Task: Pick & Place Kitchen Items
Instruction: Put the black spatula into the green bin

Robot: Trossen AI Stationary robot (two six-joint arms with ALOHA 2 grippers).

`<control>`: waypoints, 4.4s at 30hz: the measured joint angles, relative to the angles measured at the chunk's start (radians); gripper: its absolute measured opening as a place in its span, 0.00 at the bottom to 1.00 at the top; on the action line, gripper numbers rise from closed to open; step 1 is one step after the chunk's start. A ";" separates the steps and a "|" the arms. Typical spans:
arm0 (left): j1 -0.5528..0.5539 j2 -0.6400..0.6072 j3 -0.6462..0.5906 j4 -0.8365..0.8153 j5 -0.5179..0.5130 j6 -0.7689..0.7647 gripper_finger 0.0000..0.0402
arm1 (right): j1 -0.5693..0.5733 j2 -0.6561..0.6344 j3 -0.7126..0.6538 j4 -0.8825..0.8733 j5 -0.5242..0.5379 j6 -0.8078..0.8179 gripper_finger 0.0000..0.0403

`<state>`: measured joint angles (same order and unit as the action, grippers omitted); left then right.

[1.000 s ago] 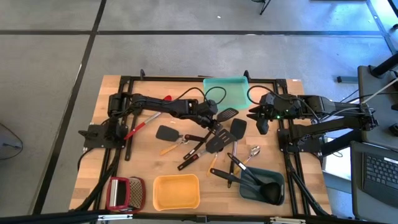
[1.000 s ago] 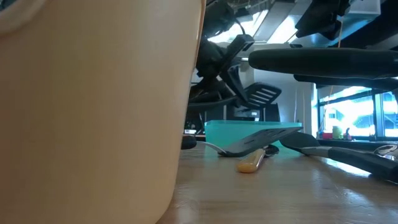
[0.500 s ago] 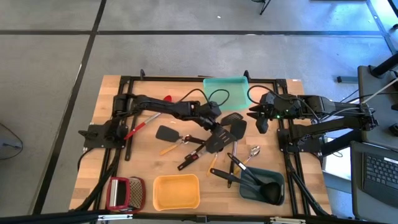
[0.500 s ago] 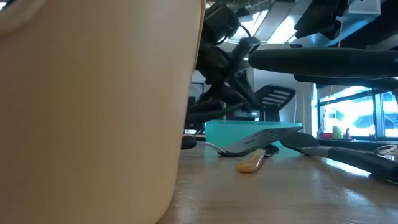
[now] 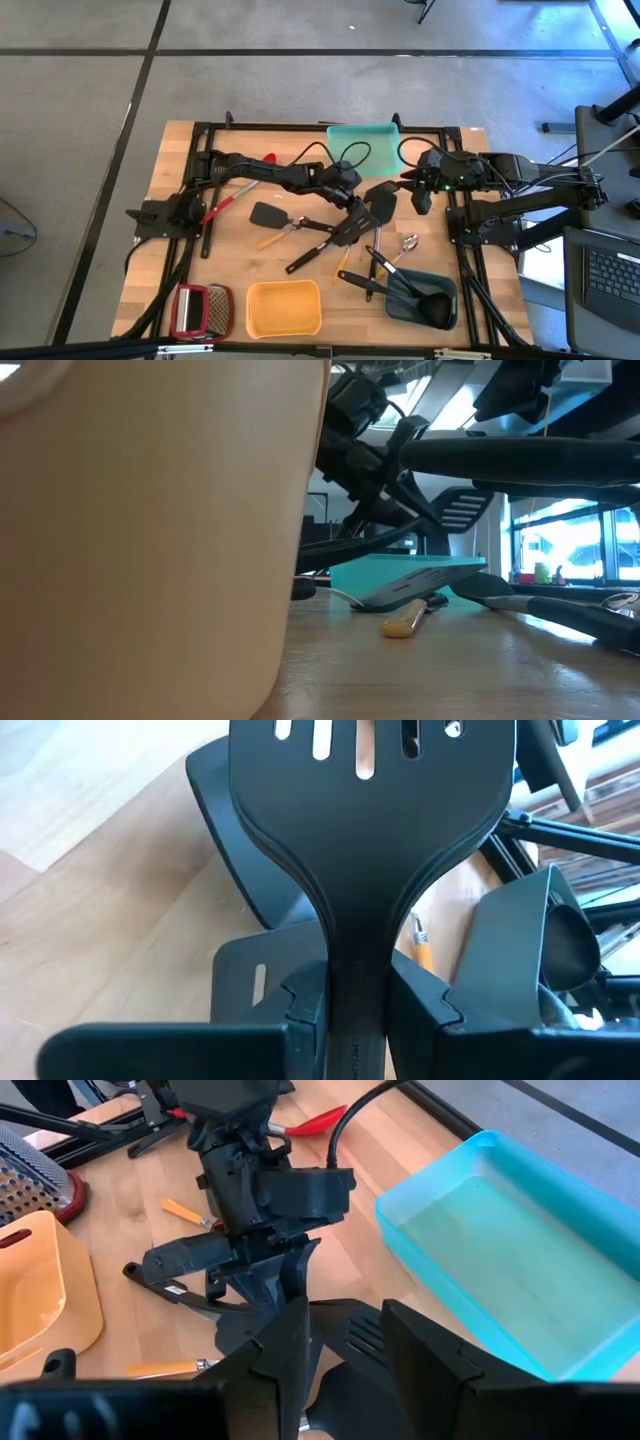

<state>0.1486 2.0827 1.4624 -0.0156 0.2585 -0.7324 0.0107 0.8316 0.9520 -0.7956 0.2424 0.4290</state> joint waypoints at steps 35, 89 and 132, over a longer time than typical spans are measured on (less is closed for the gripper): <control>0.264 -0.151 -0.001 0.410 0.274 -0.244 0.14 | -0.011 0.000 0.000 0.070 -0.265 -0.053 0.32; 0.186 -0.278 -0.001 1.057 0.628 -1.498 0.14 | -0.633 0.162 -0.531 1.914 -1.094 0.579 0.32; 0.142 -0.402 0.000 0.417 0.680 -1.059 0.14 | -0.562 0.144 -0.119 1.187 -1.258 0.156 0.43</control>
<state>0.2909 1.6802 1.4620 0.4012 0.9381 -1.7919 -0.5515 0.9756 0.8333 0.3915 -1.0153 0.5853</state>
